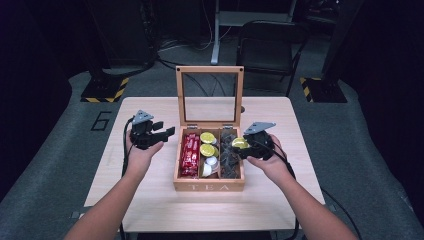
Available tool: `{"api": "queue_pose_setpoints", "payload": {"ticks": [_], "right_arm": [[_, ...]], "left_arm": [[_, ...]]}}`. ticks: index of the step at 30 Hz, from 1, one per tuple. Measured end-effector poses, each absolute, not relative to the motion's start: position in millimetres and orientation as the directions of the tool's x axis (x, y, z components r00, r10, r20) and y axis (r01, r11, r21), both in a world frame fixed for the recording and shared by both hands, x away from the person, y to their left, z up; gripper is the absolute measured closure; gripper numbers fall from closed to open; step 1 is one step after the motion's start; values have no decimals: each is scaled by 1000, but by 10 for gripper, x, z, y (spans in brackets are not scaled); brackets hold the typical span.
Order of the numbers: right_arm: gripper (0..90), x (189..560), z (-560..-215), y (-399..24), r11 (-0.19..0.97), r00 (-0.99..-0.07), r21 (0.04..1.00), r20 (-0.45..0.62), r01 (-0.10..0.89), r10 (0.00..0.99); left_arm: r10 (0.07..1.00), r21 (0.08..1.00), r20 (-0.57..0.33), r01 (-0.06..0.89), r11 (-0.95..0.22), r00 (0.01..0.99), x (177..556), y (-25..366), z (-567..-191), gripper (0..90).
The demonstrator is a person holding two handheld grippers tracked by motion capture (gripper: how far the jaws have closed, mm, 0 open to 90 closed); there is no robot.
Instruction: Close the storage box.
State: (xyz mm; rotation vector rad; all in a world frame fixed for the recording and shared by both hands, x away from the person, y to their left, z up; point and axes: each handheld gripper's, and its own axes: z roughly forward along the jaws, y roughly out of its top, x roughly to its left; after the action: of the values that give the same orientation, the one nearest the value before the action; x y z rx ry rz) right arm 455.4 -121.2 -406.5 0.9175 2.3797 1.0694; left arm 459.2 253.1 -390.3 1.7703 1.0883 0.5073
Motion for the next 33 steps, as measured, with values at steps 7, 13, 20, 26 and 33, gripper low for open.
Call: {"api": "queue_pose_setpoints", "payload": {"ticks": [7,13,20,26,33], "right_arm": [[365,4612,-4062,-1401,475,-678,765,-70,434,732],[365,4640,-4053,-1515,460,-653,765,-70,450,754],[365,4663,-4050,-1604,441,-627,767,-66,465,776],[365,4685,-4038,-1677,447,-612,763,-87,466,786],[365,4707,-4034,-1769,432,-589,765,-86,478,803]], "left_arm": [[847,882,-121,448,-148,517,4588,2534,-3903,428],[844,880,-114,448,-159,524,4590,2533,-3907,428],[846,878,-113,451,-161,522,4590,2537,-3914,428],[845,878,-112,451,-162,523,4587,2533,-3916,428],[846,879,-113,450,-160,521,4590,2531,-3925,428]]}}
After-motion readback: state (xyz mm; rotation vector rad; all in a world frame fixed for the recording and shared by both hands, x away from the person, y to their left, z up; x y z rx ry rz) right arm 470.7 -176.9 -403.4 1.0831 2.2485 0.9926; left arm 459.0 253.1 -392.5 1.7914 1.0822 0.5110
